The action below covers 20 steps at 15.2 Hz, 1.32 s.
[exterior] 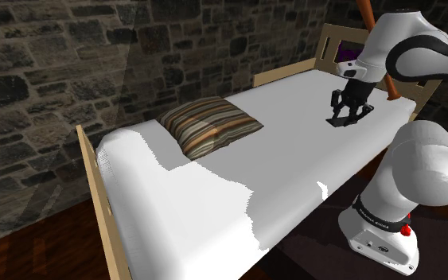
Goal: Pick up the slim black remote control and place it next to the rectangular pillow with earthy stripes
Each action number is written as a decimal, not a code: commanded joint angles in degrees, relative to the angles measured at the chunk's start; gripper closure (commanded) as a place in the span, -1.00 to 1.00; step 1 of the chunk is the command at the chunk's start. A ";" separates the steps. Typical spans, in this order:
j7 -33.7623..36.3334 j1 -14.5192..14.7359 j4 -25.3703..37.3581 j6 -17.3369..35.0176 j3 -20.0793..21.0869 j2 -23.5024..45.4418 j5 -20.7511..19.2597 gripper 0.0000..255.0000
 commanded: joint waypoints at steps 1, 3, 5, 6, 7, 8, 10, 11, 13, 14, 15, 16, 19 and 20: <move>-0.10 0.47 1.32 -1.37 1.30 -0.11 1.27 1.00; -0.14 0.98 2.65 -2.59 2.48 -0.05 2.41 1.00; -0.18 1.47 4.01 -3.76 3.60 0.09 3.50 1.00; -0.20 1.71 4.71 -4.34 4.14 0.19 4.02 1.00; -0.22 1.95 5.41 -4.91 4.67 0.31 4.53 1.00; -0.25 2.19 6.13 -5.48 5.18 0.44 5.03 1.00; -0.30 2.66 7.58 -6.59 6.17 0.76 5.99 1.00; -0.32 2.89 8.32 -7.14 6.65 0.94 6.45 1.00; -0.38 3.33 9.82 -8.22 7.57 1.34 7.34 1.00; -0.41 3.55 10.58 -8.75 8.01 1.56 7.77 1.00; -0.44 3.77 11.35 -9.28 8.44 1.80 8.19 1.00; -0.48 3.98 12.13 -9.81 8.85 2.05 8.60 1.00; 1.45 6.81 13.63 -6.80 8.30 6.37 9.09 1.00; 2.32 8.21 14.43 -5.31 7.93 8.55 9.32 1.00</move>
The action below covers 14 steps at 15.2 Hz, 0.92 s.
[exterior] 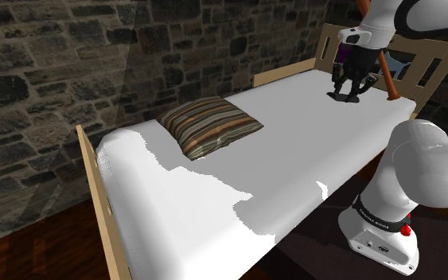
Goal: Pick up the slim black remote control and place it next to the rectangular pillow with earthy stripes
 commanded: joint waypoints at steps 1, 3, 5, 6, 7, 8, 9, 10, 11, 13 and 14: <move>1.75 2.79 1.62 2.94 -0.66 4.31 0.51 1.00; 3.14 5.61 3.59 5.70 -1.60 8.75 1.06 1.00; 4.24 8.44 5.82 8.27 -2.71 13.23 1.73 1.00; 4.68 9.85 7.04 9.48 -3.32 15.49 2.13 1.00; 5.06 11.30 8.32 10.63 -4.00 17.74 2.55 1.00; 5.35 12.74 9.66 11.73 -4.71 20.00 3.05 1.00; 5.54 14.17 11.06 12.79 -5.47 22.29 3.61 1.00; 5.66 15.61 12.52 13.80 -6.27 24.58 4.24 1.00; 5.70 17.08 14.03 14.75 -7.15 26.88 4.93 1.00; 5.50 20.07 17.24 16.49 -9.09 31.54 6.57 1.00; 5.25 21.58 18.92 17.29 -10.16 33.92 7.54 1.00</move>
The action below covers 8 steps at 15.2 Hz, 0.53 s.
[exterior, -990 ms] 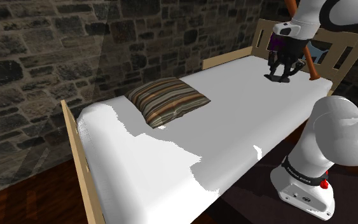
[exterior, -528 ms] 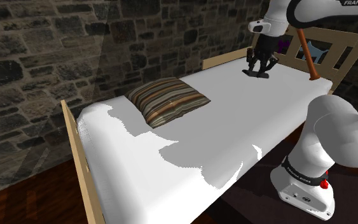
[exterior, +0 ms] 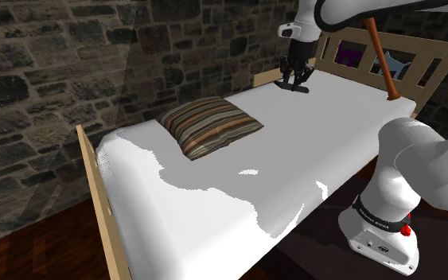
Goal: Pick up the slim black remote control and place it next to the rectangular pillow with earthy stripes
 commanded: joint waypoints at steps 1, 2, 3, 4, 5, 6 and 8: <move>-1.06 4.10 4.87 2.02 -3.18 6.54 2.73 1.00; -1.02 4.09 4.22 2.79 -3.46 6.64 2.60 1.00; -0.99 4.08 3.57 3.57 -3.73 6.76 2.49 1.00; -0.97 4.08 2.93 4.36 -4.02 6.90 2.38 1.00; -0.95 4.08 2.31 5.15 -4.32 7.05 2.27 1.00; -0.94 4.10 1.70 5.94 -4.63 7.22 2.16 1.00; -0.92 4.16 0.50 7.54 -5.28 7.61 1.96 1.00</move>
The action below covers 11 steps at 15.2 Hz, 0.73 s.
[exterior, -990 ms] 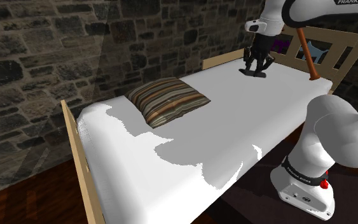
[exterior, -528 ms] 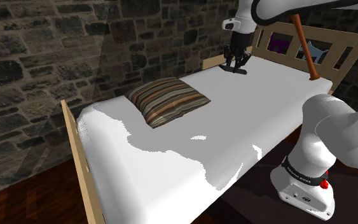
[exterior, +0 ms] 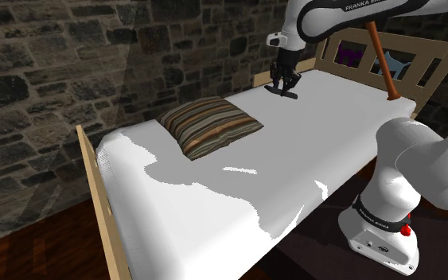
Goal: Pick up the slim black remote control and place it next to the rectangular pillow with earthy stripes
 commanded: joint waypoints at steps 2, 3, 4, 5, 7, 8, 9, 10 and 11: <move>0.03 0.08 -1.79 2.43 -0.96 0.59 -0.30 1.00; 0.02 0.14 -2.35 3.26 -1.32 0.84 -0.37 1.00; 0.00 0.21 -2.90 4.09 -1.68 1.12 -0.44 1.00; -0.02 0.29 -3.44 4.93 -2.06 1.41 -0.50 1.00; -0.09 0.49 -4.48 6.62 -2.85 2.06 -0.59 1.00; -0.14 0.60 -4.99 7.48 -3.26 2.41 -0.62 1.00; -0.20 0.73 -5.49 8.35 -3.68 2.78 -0.63 1.00; -0.27 0.87 -5.97 9.22 -4.12 3.18 -0.64 1.00; -0.34 1.03 -6.45 10.10 -4.57 3.59 -0.63 1.00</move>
